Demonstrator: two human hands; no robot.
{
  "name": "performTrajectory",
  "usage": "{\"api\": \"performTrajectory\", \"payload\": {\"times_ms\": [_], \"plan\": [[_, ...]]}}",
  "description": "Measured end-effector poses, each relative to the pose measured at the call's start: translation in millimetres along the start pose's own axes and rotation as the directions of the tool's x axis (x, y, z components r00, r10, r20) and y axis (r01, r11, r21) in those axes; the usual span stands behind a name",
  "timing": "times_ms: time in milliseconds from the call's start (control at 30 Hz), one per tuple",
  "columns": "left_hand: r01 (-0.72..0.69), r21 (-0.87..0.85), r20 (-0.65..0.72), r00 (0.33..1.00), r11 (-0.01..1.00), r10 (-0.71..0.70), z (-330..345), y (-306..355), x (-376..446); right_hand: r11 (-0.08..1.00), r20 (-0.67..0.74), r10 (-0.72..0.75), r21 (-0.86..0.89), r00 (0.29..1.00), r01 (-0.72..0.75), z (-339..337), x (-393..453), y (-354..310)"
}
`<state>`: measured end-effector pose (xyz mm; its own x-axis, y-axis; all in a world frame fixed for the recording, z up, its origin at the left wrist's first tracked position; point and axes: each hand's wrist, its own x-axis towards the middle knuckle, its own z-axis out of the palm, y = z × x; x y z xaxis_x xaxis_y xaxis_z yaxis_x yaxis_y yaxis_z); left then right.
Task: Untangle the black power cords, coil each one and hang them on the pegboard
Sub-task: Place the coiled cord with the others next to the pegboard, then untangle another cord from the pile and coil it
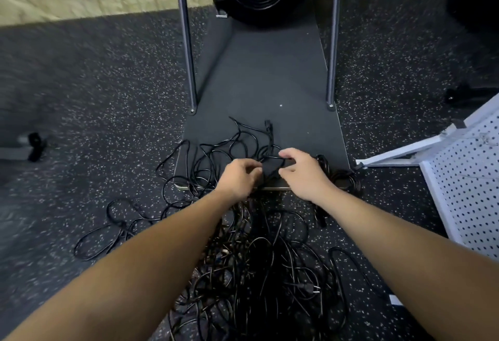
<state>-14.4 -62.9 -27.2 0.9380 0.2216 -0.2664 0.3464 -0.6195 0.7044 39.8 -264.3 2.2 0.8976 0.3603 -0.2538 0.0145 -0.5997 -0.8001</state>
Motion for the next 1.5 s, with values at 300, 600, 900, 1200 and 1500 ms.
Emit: {"api": "performTrajectory", "payload": {"times_ms": [300, 600, 900, 1200, 1500], "plan": [[0.068, -0.152, 0.016, 0.998, 0.986, -0.066, 1.6, -36.5, 27.5, 0.945, 0.149, 0.069, -0.327, 0.986, -0.017, 33.8, 60.2, 11.7], [-0.049, -0.079, 0.030, 0.998, 0.996, 0.052, -34.1, -6.9, 16.2, 0.997, -0.029, -0.042, -0.061, 0.999, 0.040, -3.0, 28.8, -21.7], [-0.265, -0.008, 0.000, 0.964, 0.964, 0.265, -132.0, 75.4, -64.3, 0.978, -0.016, -0.184, 0.093, 0.983, 0.185, -78.8, -74.5, -143.0], [-0.435, -0.078, 0.004, 0.900, 0.897, 0.437, -180.5, 141.8, -169.3, 0.950, -0.164, -0.227, 0.180, 0.960, 0.256, -120.6, -177.1, -223.3], [-0.400, -0.190, 0.151, 0.890, 0.897, 0.429, -180.9, 160.5, -224.0, 0.948, -0.252, -0.180, 0.213, 0.951, 0.236, -137.1, -224.9, -237.6]]}}
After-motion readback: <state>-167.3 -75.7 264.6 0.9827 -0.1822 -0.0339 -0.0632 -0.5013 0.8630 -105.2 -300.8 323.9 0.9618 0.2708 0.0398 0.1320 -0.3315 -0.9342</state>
